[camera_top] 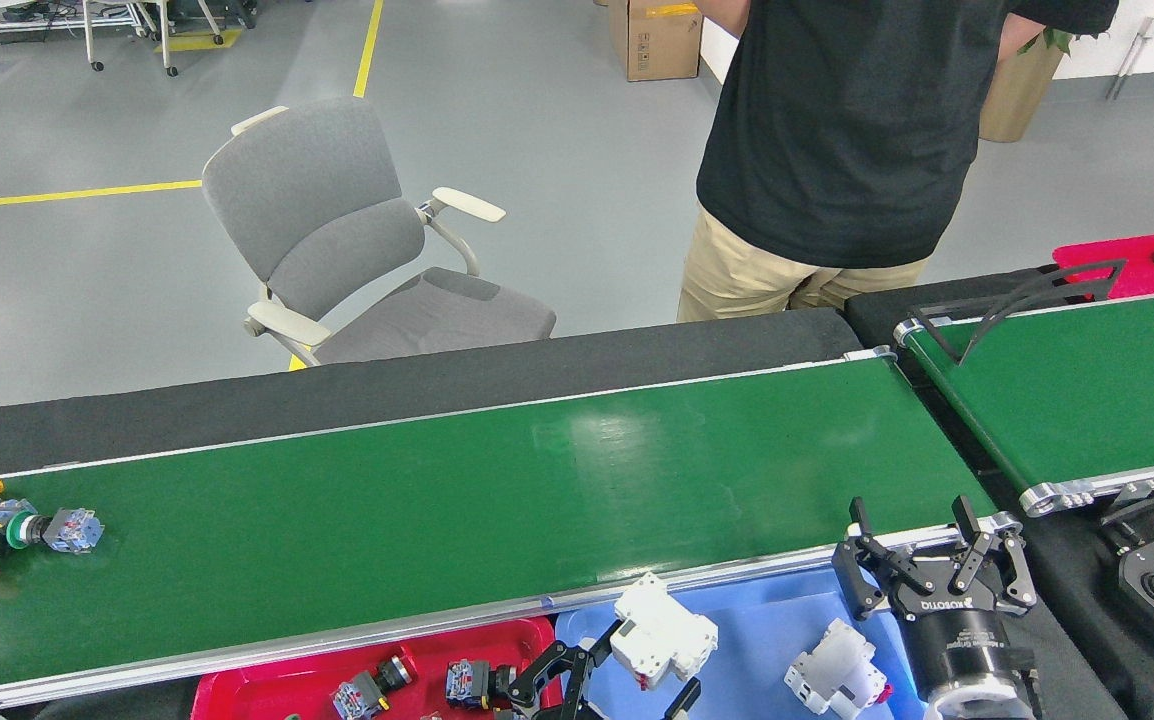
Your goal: Pick switch part from conveyor to tray
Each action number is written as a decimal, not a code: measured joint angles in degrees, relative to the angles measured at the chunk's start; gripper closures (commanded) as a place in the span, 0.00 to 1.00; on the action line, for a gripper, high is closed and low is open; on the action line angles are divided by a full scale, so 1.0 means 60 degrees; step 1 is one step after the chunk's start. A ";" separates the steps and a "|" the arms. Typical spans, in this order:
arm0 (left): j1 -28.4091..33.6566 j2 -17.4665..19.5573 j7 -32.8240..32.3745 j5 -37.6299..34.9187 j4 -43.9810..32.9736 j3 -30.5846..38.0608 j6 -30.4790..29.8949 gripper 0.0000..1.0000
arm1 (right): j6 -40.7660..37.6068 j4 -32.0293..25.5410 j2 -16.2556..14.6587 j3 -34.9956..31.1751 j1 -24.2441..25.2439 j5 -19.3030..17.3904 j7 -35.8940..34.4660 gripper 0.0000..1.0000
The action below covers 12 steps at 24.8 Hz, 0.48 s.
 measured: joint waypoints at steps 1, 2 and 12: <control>0.0004 0.0000 0.0004 0.0000 0.0000 0.0017 0.0038 0.00 | 0.0000 -0.0002 0.0000 0.0000 0.0030 0.0000 -0.0002 0.00; 0.0013 -0.0001 0.0041 0.0000 -0.0005 0.0064 0.0092 0.00 | 0.0000 -0.0005 0.0000 0.0002 0.0128 0.0000 -0.0003 0.00; -0.0010 0.0990 0.0180 0.0709 -0.0156 0.5607 0.0175 0.00 | -0.0034 -0.0005 0.0000 -0.0564 0.0490 0.0000 -0.0037 0.00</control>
